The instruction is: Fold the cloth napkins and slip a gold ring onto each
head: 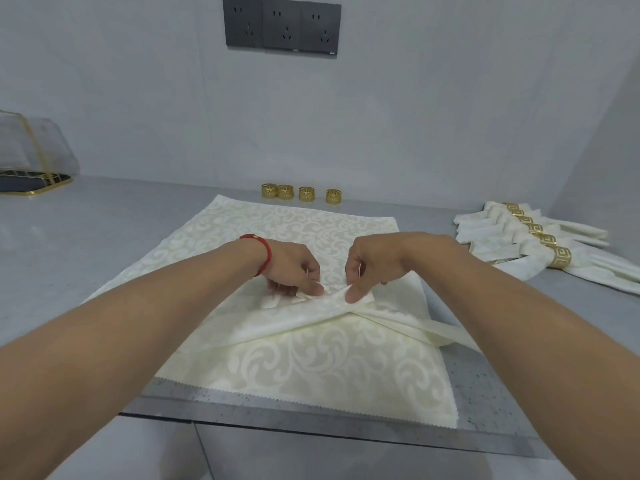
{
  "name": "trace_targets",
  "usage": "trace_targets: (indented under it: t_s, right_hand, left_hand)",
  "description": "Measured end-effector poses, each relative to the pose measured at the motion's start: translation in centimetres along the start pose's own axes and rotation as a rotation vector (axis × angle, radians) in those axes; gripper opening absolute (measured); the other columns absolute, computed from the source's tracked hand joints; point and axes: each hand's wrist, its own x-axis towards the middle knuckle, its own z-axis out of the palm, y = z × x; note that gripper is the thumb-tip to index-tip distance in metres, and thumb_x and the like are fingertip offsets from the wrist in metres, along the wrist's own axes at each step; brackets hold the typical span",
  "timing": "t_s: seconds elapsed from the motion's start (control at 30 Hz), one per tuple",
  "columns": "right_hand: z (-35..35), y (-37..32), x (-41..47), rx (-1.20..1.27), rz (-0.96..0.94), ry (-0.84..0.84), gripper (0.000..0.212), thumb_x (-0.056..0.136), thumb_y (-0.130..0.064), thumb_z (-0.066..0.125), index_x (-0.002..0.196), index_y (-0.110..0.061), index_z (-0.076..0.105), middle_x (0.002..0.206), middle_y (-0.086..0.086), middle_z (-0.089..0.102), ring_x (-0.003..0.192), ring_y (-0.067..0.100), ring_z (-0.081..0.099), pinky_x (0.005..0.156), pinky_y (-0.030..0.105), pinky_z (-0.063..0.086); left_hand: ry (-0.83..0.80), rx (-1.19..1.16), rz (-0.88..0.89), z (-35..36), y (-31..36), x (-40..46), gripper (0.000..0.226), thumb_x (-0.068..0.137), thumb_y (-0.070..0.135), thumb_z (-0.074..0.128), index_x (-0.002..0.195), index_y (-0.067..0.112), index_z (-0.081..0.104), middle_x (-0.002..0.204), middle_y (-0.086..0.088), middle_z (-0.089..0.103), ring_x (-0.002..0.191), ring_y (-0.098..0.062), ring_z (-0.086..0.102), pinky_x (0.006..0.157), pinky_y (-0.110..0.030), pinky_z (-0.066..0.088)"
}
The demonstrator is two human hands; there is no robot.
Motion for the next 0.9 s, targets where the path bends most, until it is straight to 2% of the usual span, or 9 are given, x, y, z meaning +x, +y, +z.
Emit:
trace_targets:
  t_s: [0.07, 0.17, 0.3, 0.4, 0.57, 0.67, 0.73, 0.83, 0.9]
  right_hand:
    - [-0.2, -0.8, 0.6, -0.081, 0.004, 0.028, 0.037, 0.070, -0.059, 0.086, 0.085, -0.027, 0.076, 0.092, -0.013, 0.072, 0.093, 0.021, 0.069, 0.091, 0.040, 0.057]
    - [-0.4, -1.8, 1.4, -0.163, 0.003, 0.050, 0.041, 0.068, -0.059, 0.087, 0.079, -0.022, 0.072, 0.096, 0.001, 0.075, 0.095, 0.027, 0.069, 0.086, 0.041, 0.056]
    - [-0.4, -2.1, 2.0, -0.206, 0.024, 0.038, 0.042, 0.067, -0.064, 0.085, 0.073, -0.026, 0.068, 0.096, 0.003, 0.076, 0.094, 0.026, 0.070, 0.087, 0.042, 0.058]
    - [-0.1, -1.8, 2.2, -0.199, 0.034, 0.049, 0.045, 0.064, -0.067, 0.085, 0.073, -0.026, 0.068, 0.094, 0.002, 0.076, 0.092, 0.026, 0.071, 0.087, 0.043, 0.058]
    - [0.4, -0.9, 1.9, -0.105, 0.026, 0.094, 0.047, 0.062, -0.066, 0.087, 0.074, -0.024, 0.071, 0.090, -0.001, 0.076, 0.091, 0.025, 0.072, 0.088, 0.043, 0.059]
    - [1.0, -0.5, 2.1, -0.052, 0.006, 0.132, 0.046, 0.060, -0.065, 0.088, 0.077, -0.025, 0.074, 0.090, -0.006, 0.076, 0.094, 0.023, 0.071, 0.091, 0.044, 0.058]
    - [1.2, -0.2, 1.6, 0.017, -0.032, 0.154, 0.041, 0.062, -0.061, 0.089, 0.081, -0.028, 0.072, 0.087, -0.012, 0.073, 0.092, 0.022, 0.070, 0.091, 0.042, 0.058]
    - [0.9, 0.6, -0.3, 0.234, -0.112, 0.296, 0.032, 0.072, -0.055, 0.086, 0.086, -0.030, 0.072, 0.080, -0.017, 0.071, 0.085, 0.012, 0.069, 0.089, 0.036, 0.056]
    - [1.1, 1.0, -1.2, 0.293, -0.177, 0.407, 0.023, 0.078, -0.045, 0.085, 0.089, -0.029, 0.073, 0.087, -0.013, 0.074, 0.087, 0.007, 0.070, 0.091, 0.036, 0.057]
  left_hand:
    - [-0.014, 0.004, 0.011, -0.1, 0.0, 0.0, 0.025, 0.090, 0.046, 0.066, 0.085, 0.022, 0.067, 0.078, 0.000, 0.067, 0.058, -0.011, 0.058, 0.062, -0.027, 0.050]
    - [-0.051, 0.028, 0.025, -0.4, 0.2, -0.1, 0.021, 0.093, 0.043, 0.064, 0.087, 0.024, 0.065, 0.079, -0.002, 0.065, 0.064, -0.013, 0.060, 0.063, -0.027, 0.050]
    - [-0.086, -0.016, 0.052, -0.7, -0.1, -0.5, 0.017, 0.094, 0.040, 0.063, 0.092, 0.024, 0.066, 0.076, 0.000, 0.063, 0.068, -0.013, 0.061, 0.064, -0.026, 0.050]
    - [-0.086, -0.049, 0.067, -0.7, -0.1, -0.9, 0.017, 0.095, 0.037, 0.063, 0.088, 0.022, 0.066, 0.074, 0.001, 0.063, 0.066, -0.013, 0.061, 0.066, -0.026, 0.051]
    - [0.036, -0.128, 0.043, -0.1, 0.0, -1.7, 0.017, 0.093, 0.029, 0.065, 0.079, 0.020, 0.070, 0.074, 0.004, 0.067, 0.060, -0.010, 0.060, 0.067, -0.027, 0.052]
    - [0.151, -0.052, 0.011, 0.8, 0.9, -1.7, 0.031, 0.087, 0.052, 0.067, 0.091, 0.022, 0.071, 0.079, 0.007, 0.068, 0.066, -0.008, 0.061, 0.070, -0.023, 0.051]
    - [0.205, 0.042, 0.025, 1.6, 1.5, -1.6, 0.032, 0.084, 0.053, 0.070, 0.099, 0.025, 0.068, 0.088, 0.011, 0.064, 0.075, -0.006, 0.059, 0.068, -0.020, 0.046]
    - [0.233, 0.094, 0.026, 1.4, 1.8, -1.2, 0.026, 0.083, 0.048, 0.073, 0.097, 0.026, 0.069, 0.090, 0.009, 0.066, 0.078, -0.009, 0.062, 0.067, -0.021, 0.045]
    - [0.203, 0.084, 0.020, 0.9, 1.8, -1.2, 0.026, 0.084, 0.048, 0.072, 0.098, 0.026, 0.070, 0.091, 0.009, 0.067, 0.079, -0.008, 0.062, 0.068, -0.021, 0.046]
